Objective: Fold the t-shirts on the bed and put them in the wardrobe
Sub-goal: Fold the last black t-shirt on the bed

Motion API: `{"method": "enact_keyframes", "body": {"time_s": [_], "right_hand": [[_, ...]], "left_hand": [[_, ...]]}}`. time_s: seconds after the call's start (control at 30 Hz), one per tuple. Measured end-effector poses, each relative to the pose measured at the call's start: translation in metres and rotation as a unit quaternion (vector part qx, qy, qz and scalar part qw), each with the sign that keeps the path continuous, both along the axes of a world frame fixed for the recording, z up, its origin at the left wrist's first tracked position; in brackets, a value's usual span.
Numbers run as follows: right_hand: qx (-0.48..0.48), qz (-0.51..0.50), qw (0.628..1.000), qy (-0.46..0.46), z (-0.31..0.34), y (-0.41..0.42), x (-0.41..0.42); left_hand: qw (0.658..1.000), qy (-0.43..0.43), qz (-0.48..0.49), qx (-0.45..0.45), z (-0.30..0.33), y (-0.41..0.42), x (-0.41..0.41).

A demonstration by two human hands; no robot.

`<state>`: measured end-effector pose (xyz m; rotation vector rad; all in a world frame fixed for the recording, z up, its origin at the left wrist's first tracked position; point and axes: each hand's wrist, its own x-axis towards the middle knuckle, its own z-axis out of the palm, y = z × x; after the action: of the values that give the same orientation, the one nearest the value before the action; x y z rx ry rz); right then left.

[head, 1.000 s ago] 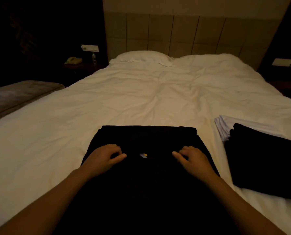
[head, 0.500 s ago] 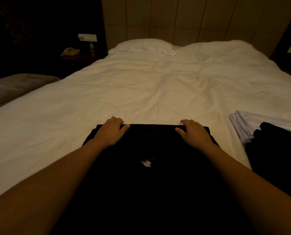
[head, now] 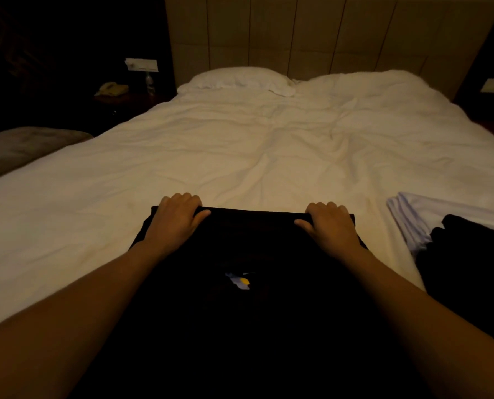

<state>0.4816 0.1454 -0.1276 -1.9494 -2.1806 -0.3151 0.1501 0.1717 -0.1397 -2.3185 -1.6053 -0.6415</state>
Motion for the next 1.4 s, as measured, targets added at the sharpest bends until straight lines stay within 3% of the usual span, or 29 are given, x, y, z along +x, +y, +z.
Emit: {"method": "enact_keyframes", "body": {"time_s": [0.43, 0.73, 1.07, 1.2, 1.4], "right_hand": [[0.109, 0.001, 0.988, 0.11, 0.052, -0.061, -0.006], [0.209, 0.038, 0.966, 0.148, 0.064, -0.139, 0.0], [0.082, 0.071, 0.981, 0.162, -0.001, -0.258, 0.002], [0.013, 0.081, 0.986, 0.142, -0.017, -0.279, 0.005], [-0.011, 0.059, 0.991, 0.123, 0.0, -0.291, 0.01]], "left_hand": [[0.995, -0.067, -0.025, 0.071, 0.054, -0.058, -0.004], [0.985, -0.098, -0.067, 0.121, 0.08, -0.148, -0.012], [0.988, -0.115, -0.078, 0.068, 0.006, -0.266, -0.022], [0.992, -0.105, -0.06, -0.018, -0.019, -0.289, -0.026], [0.997, -0.023, -0.054, -0.051, -0.015, -0.298, -0.029]]}}
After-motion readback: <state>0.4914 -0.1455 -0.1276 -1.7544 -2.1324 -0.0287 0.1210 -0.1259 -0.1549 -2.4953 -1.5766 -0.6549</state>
